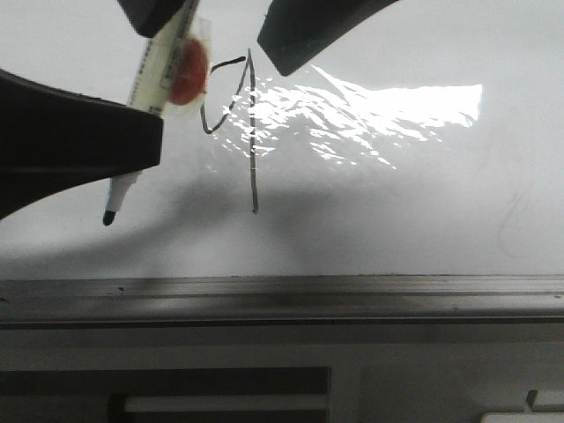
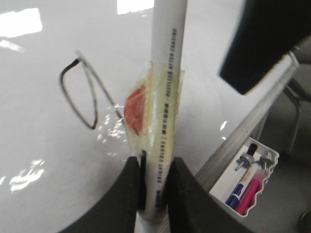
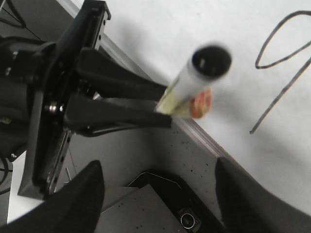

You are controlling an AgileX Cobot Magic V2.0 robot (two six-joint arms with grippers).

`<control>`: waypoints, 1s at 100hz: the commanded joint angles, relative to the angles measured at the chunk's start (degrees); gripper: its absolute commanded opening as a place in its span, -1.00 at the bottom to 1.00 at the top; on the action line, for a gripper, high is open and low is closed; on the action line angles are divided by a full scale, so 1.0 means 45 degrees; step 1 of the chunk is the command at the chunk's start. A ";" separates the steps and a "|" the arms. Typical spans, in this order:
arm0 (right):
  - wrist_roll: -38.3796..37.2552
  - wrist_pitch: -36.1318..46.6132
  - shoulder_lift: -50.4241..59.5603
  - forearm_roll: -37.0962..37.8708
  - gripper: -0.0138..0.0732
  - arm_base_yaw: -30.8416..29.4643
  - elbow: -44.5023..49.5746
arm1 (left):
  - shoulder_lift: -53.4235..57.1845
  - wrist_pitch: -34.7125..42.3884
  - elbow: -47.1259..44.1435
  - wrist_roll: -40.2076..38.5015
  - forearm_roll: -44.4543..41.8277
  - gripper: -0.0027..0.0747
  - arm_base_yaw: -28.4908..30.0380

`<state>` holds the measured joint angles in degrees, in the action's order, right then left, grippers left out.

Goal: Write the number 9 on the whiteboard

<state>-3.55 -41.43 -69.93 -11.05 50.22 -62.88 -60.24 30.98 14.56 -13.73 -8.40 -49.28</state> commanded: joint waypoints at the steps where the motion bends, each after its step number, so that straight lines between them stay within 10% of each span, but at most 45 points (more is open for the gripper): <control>1: 0.0001 0.0397 0.0271 -0.0010 0.30 -0.0015 -0.0342 | 0.0191 0.0473 0.0373 -0.0888 0.1867 -0.98 -0.0079; 38: 0.0001 -0.0164 0.0271 -0.0010 0.28 -0.0015 -0.0324 | 0.0133 -0.1383 0.0373 -0.0801 0.6610 -0.98 0.0219; 90: 0.0001 -0.0315 0.0271 -0.0004 0.28 -0.0015 -0.0324 | 0.0133 -0.1412 0.0373 -0.0801 0.4975 -0.97 0.0809; 100: 0.0001 -0.0420 0.0271 -0.0004 0.28 -0.0015 -0.0324 | 0.0133 -0.1359 0.0373 -0.0824 0.4975 -0.73 0.0809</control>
<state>-3.55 -45.34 -69.93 -10.95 50.22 -62.67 -59.90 21.78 14.79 -16.75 14.09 -45.94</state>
